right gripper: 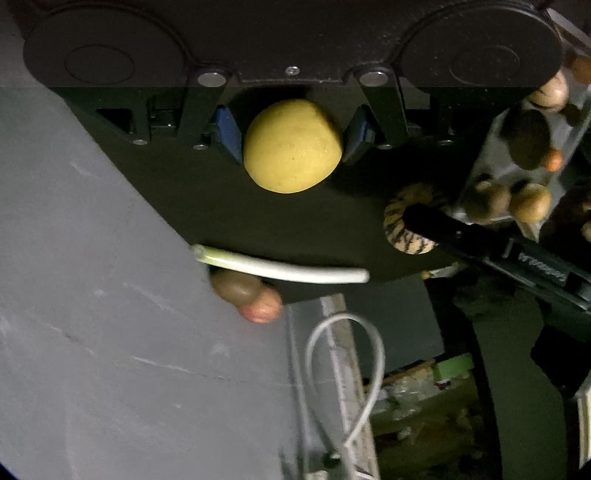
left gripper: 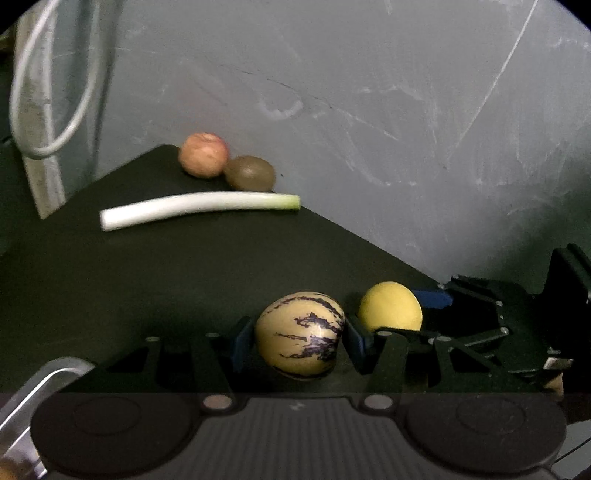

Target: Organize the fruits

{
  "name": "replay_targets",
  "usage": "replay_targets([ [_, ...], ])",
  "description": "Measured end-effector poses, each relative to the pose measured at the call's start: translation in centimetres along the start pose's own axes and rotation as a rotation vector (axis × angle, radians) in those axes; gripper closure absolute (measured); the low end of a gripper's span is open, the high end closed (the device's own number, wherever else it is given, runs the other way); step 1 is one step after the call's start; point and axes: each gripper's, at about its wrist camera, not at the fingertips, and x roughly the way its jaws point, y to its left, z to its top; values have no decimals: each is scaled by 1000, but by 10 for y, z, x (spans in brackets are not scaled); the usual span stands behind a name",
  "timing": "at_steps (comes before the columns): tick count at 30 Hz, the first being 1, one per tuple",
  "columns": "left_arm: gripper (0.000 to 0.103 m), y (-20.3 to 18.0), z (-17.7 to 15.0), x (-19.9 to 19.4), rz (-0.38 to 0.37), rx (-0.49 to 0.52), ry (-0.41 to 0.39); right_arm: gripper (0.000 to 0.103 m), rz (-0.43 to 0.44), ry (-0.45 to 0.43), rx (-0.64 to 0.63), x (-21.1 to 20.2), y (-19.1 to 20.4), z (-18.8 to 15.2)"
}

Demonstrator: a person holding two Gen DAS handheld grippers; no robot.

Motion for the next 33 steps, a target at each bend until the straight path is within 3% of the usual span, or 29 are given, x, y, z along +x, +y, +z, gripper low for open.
replay_targets([
  [16,47,48,-67,-120,188,-167,-106,43,227,8,-125,8,110,21],
  [24,47,70,-115,-150,248,-294,-145,43,281,48,-198,35,144,34],
  [33,47,85,-143,-164,282,-350,-158,43,312,116,-245,58,164,39],
])
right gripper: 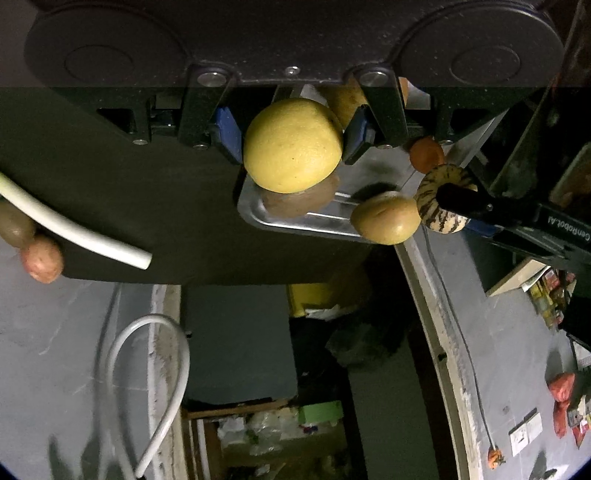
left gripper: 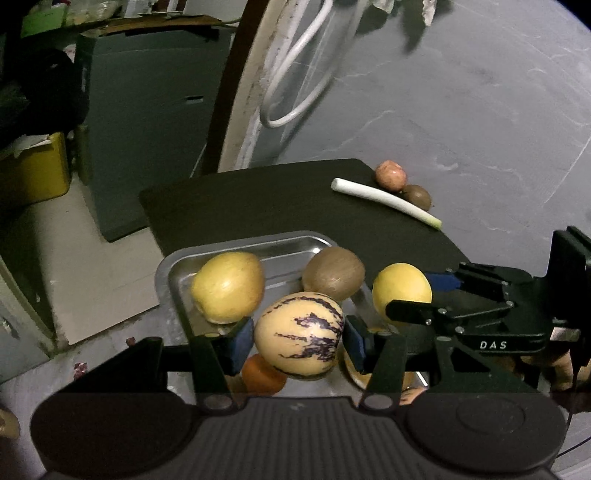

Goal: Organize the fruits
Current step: 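Lower the pepino with the left tool while the right tool lowers the lemon into the tray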

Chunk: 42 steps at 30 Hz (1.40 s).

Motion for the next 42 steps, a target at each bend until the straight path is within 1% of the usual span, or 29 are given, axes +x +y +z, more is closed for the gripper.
replay_targets([
  [4,47,2,-3,1,1,-21,-15,43,16,41,12,9,1,5],
  [7,47,0,1,8,8,-18,-17,43,19,62,12,13,1,11],
  [15,46,-11,12,30,32,29,34,43,12,107,-10,16,4,18],
  [18,46,-12,11,37,54,28,55,43,10,112,-14,16,4,18],
  [21,46,-13,11,40,57,33,68,43,5,110,-10,16,5,18],
  [24,46,-16,11,43,73,51,87,43,18,109,35,17,2,17],
  [27,46,-16,10,46,81,46,102,43,44,112,70,16,0,17],
  [32,46,-11,10,44,78,23,101,43,61,116,75,20,3,18],
  [35,46,-11,11,45,76,22,104,43,63,138,61,26,6,18],
  [39,46,-12,10,46,74,27,106,43,56,164,74,32,4,14],
  [42,46,-11,10,47,75,26,108,43,67,159,75,32,2,11],
])
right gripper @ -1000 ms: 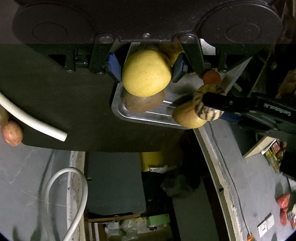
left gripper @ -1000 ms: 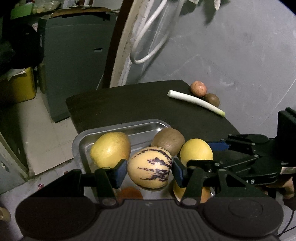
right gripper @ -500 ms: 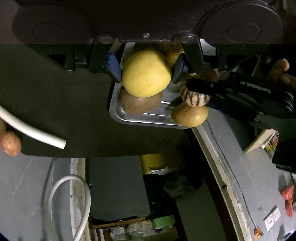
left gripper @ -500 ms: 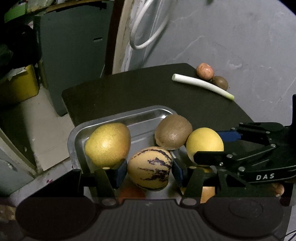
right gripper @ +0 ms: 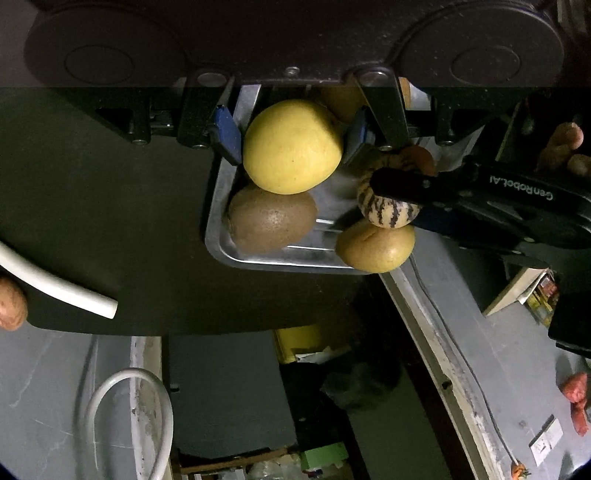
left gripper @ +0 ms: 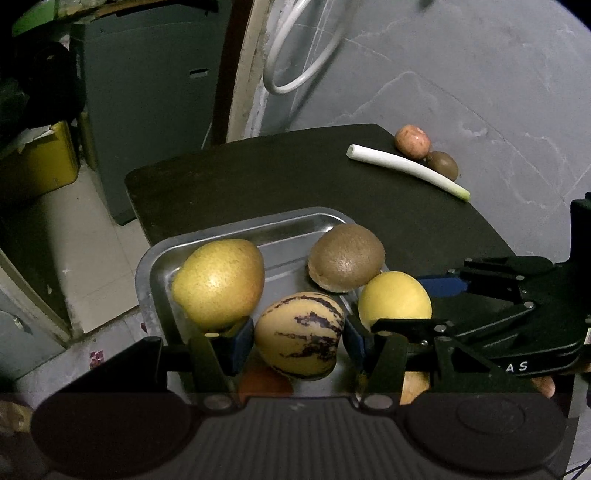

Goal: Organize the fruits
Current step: 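Lower the pepino with the left tool while the right tool lowers the lemon into the tray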

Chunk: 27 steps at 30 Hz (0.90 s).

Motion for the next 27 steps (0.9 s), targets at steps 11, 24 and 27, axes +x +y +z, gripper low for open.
replay_targets([
  [11,46,0,1,3,-2,3,13,42,8,-8,-19,-1,-1,-2],
  [24,46,3,2,6,-14,-11,20,41,14,-7,-19,-1,-2,-2],
  [27,46,4,2,6,-14,-12,20,41,22,-5,-27,-3,-2,-2],
])
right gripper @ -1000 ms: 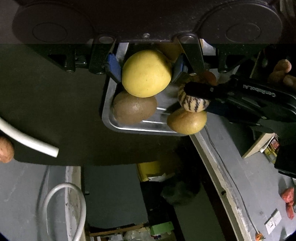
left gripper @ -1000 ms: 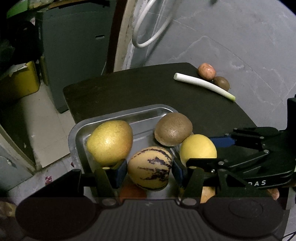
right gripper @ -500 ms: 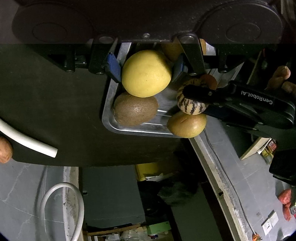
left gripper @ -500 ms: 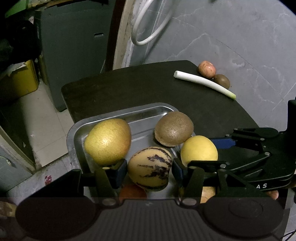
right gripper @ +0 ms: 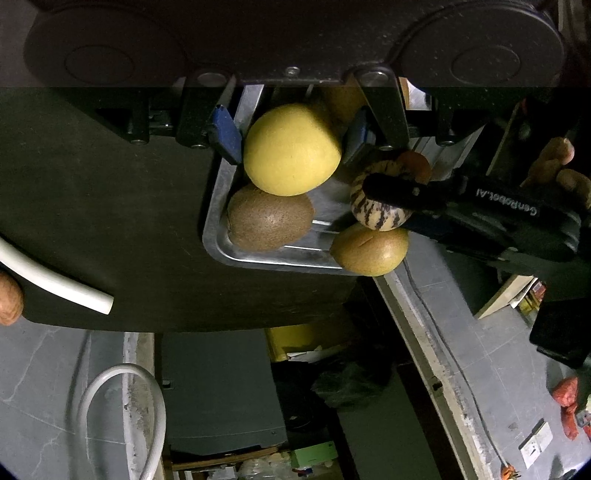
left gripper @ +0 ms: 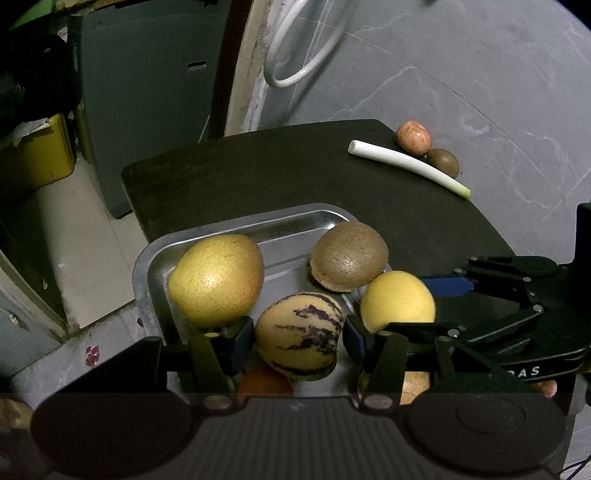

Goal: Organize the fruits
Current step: 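Lower the pepino with the left tool while the right tool lowers the lemon into the tray, then open both tools to release the pepino and lemon into the tray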

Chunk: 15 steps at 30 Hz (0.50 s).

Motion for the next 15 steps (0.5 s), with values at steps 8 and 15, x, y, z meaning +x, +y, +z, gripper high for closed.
replay_targets([
  [8,46,0,2,-1,3,0,12,41,7,-1,-9,-9,-1,-1],
  [15,45,-4,1,0,23,14,34,38,9,-10,-16,-21,0,-2],
])
